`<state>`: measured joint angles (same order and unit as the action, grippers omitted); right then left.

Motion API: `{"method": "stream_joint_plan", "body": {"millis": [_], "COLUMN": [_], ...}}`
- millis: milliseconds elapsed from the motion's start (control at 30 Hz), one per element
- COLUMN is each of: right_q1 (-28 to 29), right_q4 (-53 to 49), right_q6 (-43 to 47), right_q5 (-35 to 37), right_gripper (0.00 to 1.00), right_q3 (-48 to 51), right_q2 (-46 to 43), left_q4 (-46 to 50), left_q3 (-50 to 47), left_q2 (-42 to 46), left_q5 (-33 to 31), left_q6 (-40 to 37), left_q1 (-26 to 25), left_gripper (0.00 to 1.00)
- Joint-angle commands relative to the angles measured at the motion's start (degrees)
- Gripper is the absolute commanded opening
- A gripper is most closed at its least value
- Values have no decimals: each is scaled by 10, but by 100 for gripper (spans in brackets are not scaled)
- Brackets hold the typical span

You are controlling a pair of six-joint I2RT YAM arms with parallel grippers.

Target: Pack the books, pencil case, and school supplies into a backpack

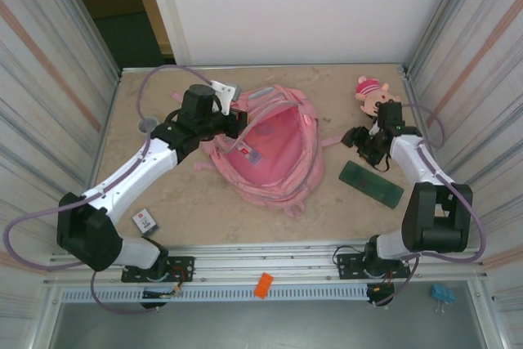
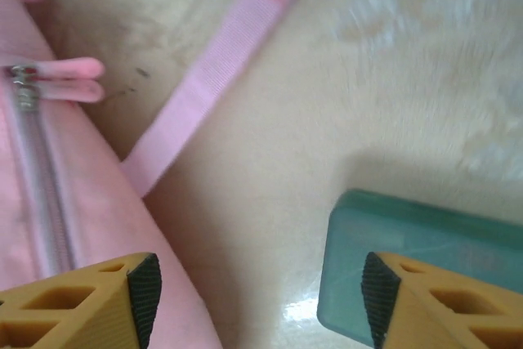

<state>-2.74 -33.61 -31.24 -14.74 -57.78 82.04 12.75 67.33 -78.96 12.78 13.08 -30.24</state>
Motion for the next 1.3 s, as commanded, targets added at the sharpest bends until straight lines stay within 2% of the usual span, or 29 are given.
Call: {"method": "stream_joint_plan", "body": {"millis": [0, 100, 167, 267, 400, 600, 767, 967, 1133, 1200, 1267], "right_q1": [-11, -73, -137, -201, -233, -233, -224, -145, -82, -72, -39], "right_q4": [-129, -160, -145, -103, -69, -54, -50, -67, -129, -119, -132], "right_q6": [136, 143, 127, 106, 90, 83, 59, 4, 10, 22, 54], "right_q5": [61, 52, 4, -62, -110, -102, -121, -121, -61, -70, -23], "right_gripper": [69, 70, 70, 70, 70, 70, 71, 72, 74, 81, 99], "right_q3": [-60, -67, -45, -8, 28, 76, 139, 204, 173, 160, 127], "right_q2": [-13, -2, 9, 28, 52, 59, 19, -81, -170, -206, -226], "left_q4": [-34, -38, -42, -44, -40, -40, -41, -44, -44, -44, -41], "left_q3": [-1, -5, -6, -5, -1, -1, -4, -4, -6, -8, -10], "left_q2": [45, 44, 42, 41, 43, 39, 37, 34, 37, 41, 42], "left_q5": [-18, -16, -10, -7, -14, -14, -9, -3, 3, 2, 1], "left_q6": [-10, -6, -3, -2, -8, -7, -2, 2, 3, 1, -1], "left_q1": [15, 16, 16, 16, 17, 17, 17, 17, 17, 17, 17], "left_gripper": [0, 0, 0, 0, 0, 0, 0, 0, 0, 0, 0]}}
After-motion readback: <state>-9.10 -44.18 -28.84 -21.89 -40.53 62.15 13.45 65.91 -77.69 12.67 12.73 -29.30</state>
